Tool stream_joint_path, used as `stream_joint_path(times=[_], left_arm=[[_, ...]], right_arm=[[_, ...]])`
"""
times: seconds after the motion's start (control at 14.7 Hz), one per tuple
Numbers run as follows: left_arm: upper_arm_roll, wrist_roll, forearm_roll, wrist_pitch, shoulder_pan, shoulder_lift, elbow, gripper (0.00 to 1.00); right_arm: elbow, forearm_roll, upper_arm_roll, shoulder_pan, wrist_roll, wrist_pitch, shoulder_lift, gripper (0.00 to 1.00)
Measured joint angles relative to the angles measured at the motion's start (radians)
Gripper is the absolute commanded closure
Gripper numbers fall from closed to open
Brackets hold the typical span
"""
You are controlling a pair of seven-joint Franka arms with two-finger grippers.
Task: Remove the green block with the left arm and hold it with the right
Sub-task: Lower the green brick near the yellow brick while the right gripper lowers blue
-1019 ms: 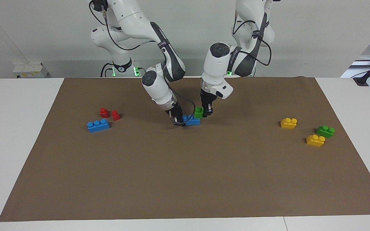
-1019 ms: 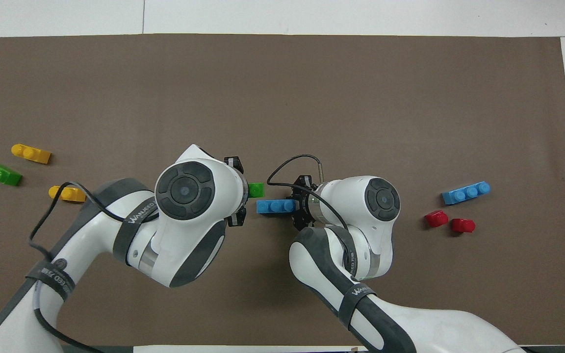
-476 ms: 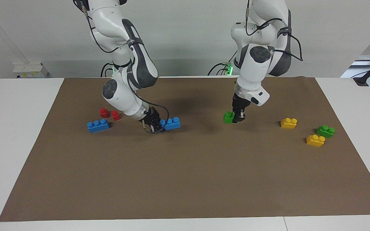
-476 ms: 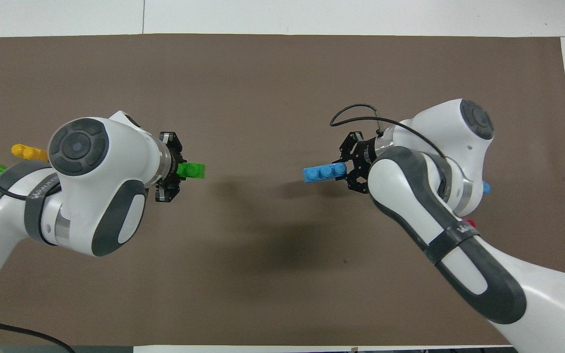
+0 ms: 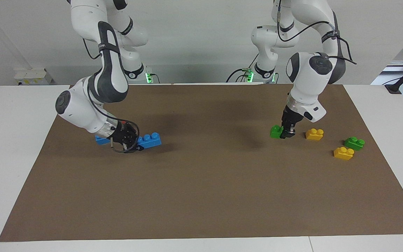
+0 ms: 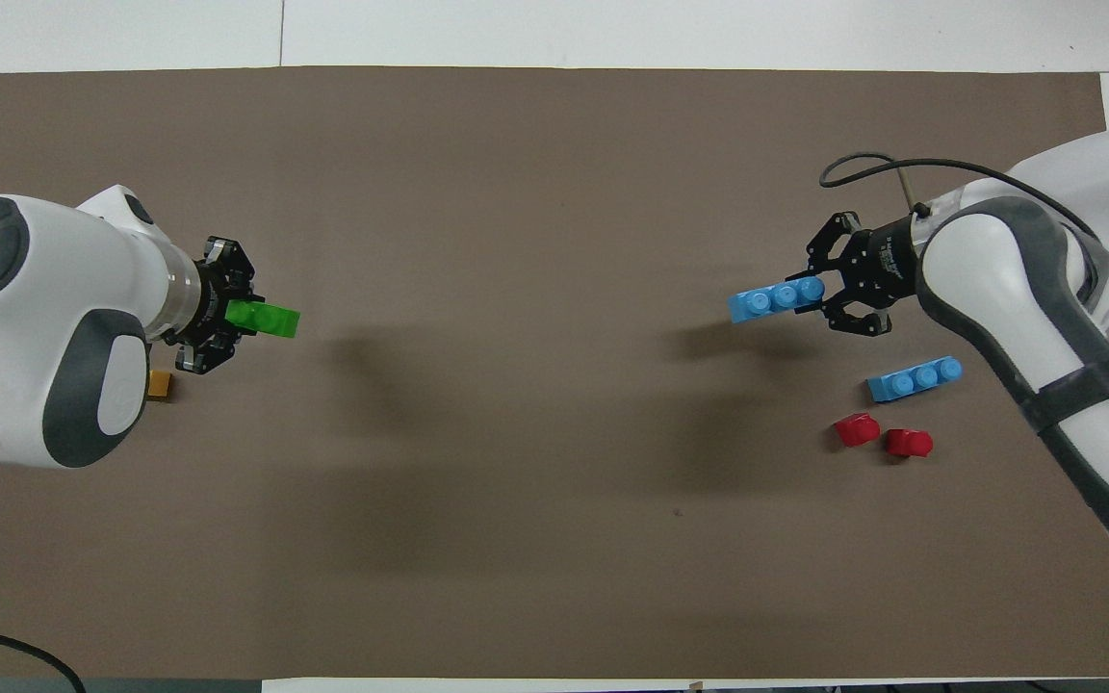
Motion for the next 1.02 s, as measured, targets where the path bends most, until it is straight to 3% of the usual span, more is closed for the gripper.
stream_joint_path(times=[0.2, 0.48, 1.02], left_arm=[[0.0, 0.181, 0.0, 0.0, 0.075, 0.001, 0.0, 1.0], [0.0, 0.371, 0.0, 0.014, 0.151, 0.026, -0.003, 1.0], [-0.001, 0.512, 0.0, 0.14, 0.233, 0.119, 0.002, 1.0]], right_arm=[[-0.006, -0.029, -0.001, -0.088, -0.092, -0.005, 0.03, 1.0], [-0.028, -0.032, -0.001, -0.119, -0.114, 0.001, 0.056, 1.0], [-0.058, -0.032, -0.002, -0.132, -0.114, 0.079, 0.093, 1.0]])
